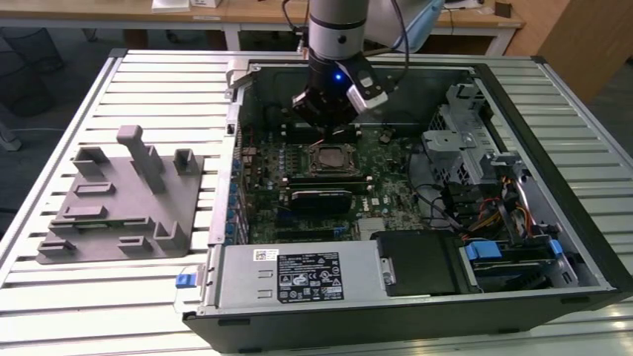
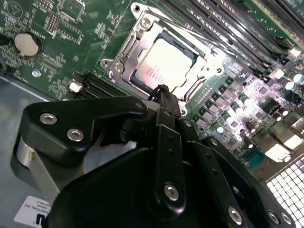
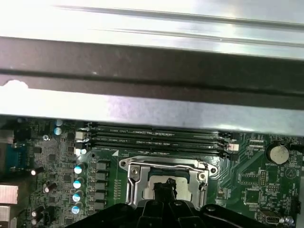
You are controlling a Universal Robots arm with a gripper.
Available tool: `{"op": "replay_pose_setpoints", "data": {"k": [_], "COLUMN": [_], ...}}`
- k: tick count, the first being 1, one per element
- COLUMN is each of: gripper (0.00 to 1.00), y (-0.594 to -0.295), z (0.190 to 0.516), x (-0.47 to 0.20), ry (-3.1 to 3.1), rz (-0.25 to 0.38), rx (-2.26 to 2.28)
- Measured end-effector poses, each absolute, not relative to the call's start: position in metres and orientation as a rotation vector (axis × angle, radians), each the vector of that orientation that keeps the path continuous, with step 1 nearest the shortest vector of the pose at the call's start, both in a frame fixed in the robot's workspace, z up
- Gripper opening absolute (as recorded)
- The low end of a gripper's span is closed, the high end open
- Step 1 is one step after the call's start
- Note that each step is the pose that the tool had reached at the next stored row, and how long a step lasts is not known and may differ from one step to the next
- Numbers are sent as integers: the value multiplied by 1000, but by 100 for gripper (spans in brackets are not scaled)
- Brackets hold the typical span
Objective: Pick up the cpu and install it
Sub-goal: 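Install the first cpu locking lever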
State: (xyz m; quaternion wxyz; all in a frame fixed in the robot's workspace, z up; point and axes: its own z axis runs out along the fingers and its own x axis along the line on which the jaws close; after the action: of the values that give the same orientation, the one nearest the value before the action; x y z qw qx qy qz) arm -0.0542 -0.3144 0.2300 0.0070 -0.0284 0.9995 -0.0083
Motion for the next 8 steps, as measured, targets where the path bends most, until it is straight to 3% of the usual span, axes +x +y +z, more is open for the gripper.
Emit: {"op": "replay_pose_setpoints", "data": {"k": [8], "gripper": [11], "y": [-307], "z": [230], "x": [-55], "ry": [3126], "rz": [-26], "rx": [-89]}}
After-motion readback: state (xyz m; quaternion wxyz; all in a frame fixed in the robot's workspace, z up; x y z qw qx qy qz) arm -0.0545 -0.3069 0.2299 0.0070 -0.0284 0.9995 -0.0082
